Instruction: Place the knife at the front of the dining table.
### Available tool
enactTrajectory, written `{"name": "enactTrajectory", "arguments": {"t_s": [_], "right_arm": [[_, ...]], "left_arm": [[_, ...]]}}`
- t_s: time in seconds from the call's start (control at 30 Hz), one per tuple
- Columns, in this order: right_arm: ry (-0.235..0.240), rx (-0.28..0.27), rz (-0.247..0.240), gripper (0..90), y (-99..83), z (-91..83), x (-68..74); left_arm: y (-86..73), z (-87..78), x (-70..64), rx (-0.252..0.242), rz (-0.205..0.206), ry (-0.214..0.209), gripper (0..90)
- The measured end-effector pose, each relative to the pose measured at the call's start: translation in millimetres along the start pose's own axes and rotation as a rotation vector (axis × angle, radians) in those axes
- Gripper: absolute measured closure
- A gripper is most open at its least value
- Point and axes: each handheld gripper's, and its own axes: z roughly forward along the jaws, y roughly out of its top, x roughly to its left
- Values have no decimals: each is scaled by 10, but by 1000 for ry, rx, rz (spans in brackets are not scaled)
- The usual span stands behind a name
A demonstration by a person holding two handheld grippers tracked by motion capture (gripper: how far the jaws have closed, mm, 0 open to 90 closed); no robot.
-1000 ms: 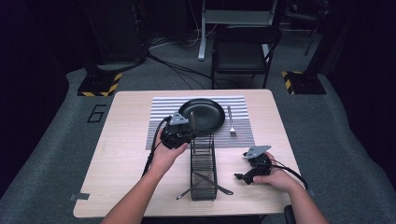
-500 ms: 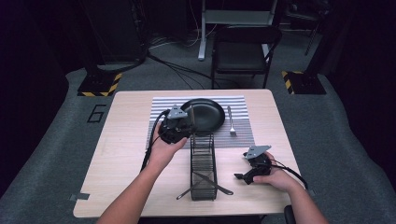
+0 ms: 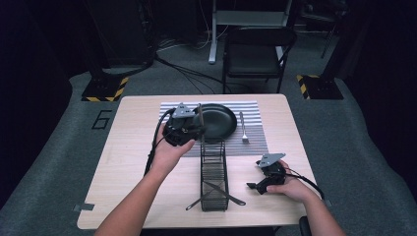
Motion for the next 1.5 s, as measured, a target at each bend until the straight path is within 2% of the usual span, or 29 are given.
{"name": "enactTrajectory", "arguments": {"t_s": [0.27,0.57,0.6,0.9,1.13,1.5], "right_arm": [[0,0,0,0,0,0,0],[0,0,0,0,0,0,0],[0,0,0,0,0,0,0],[0,0,0,0,0,0,0],[0,0,-1,0,0,0,-1],[0,0,0,0,0,0,0]], "left_arm": [[141,-134,10,-11,15,10,817],[179,-236,46,-26,-2,3,817],[188,-269,65,-38,-7,5,817],[203,-338,144,-34,-12,28,817],[158,-352,244,-31,-23,65,818],[-38,-254,447,-23,-73,101,818]]}}
